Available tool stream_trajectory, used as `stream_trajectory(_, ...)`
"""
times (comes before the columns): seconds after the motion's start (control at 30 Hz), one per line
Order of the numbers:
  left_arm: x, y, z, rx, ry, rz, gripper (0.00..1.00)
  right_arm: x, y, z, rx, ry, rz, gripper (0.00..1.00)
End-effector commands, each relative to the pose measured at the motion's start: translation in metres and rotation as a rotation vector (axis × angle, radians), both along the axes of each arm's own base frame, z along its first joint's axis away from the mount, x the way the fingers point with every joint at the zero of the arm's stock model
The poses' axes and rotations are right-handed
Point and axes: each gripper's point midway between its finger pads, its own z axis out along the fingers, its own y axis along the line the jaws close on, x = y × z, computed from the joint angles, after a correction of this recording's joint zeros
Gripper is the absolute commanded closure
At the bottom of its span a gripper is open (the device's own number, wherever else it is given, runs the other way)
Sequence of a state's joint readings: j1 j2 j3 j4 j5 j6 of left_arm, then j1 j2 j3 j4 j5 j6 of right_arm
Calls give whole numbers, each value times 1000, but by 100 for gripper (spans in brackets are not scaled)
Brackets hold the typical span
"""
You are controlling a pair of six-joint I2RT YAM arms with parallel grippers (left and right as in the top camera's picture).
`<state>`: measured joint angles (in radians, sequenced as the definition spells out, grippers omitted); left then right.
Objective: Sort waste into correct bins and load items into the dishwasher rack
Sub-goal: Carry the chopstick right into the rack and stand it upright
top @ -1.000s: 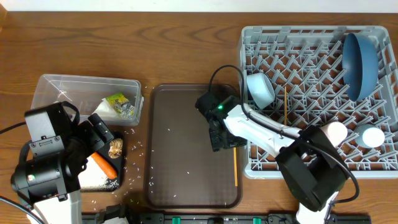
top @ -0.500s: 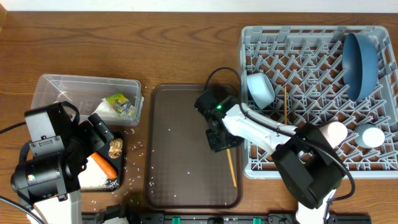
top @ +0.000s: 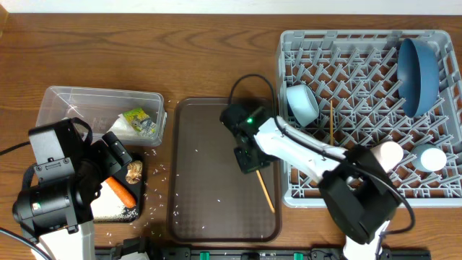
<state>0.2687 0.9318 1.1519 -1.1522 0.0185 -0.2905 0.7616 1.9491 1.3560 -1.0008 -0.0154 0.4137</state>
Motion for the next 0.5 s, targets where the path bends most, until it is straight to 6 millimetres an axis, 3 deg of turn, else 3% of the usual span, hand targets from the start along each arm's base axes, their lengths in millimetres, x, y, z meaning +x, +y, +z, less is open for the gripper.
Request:
stream_trajectory(0.0,-1,4,1,17,6,6,2,27,22,71,135,-177,63,99)
stream_trajectory(0.1,-1,4,1,17,6,6,2,44,19,118,210,-291,31,99)
stream_trajectory(0.2,-1,4,1,17,6,6,2,60,-8,159,239,-392,-41,99)
stream_trajectory(0.3,-1,4,1,17,6,6,2,71,-56,193,249,-458,-159,99)
stream_trajectory(0.37,-1,4,1,17,6,6,2,74,-80,202,241,-479,-208,99)
stream_trajectory(0.4,-1,4,1,17,6,6,2,77,-106,209,224,-496,-253,99)
stream_trajectory(0.47,-1,4,1,17,6,6,2,80,-135,214,197,-507,-304,99)
